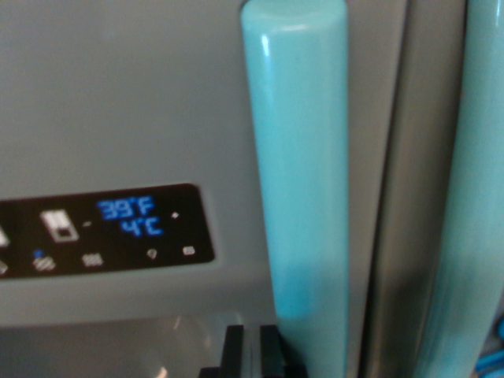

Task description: Close fridge door

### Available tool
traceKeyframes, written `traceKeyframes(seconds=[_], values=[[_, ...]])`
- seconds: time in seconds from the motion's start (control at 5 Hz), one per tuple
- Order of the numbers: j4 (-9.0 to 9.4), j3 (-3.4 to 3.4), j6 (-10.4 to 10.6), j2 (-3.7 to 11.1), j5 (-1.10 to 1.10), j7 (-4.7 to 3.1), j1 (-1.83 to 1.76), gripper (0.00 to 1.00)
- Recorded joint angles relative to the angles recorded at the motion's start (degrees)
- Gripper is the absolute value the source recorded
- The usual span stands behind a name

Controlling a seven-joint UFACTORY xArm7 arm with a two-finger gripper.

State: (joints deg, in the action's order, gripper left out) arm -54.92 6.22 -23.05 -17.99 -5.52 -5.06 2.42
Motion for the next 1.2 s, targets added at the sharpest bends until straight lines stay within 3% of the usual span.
traceKeyframes(seconds=[0.2,0.4,1.2], values=[[0.00,0.00,0.00,0.00,0.00,0.00,0.00,1.00],[-1.61,0.12,0.02,1.75,0.00,0.00,0.00,1.00],[-1.85,0.18,0.02,2.07,0.00,0.00,0.00,1.00]])
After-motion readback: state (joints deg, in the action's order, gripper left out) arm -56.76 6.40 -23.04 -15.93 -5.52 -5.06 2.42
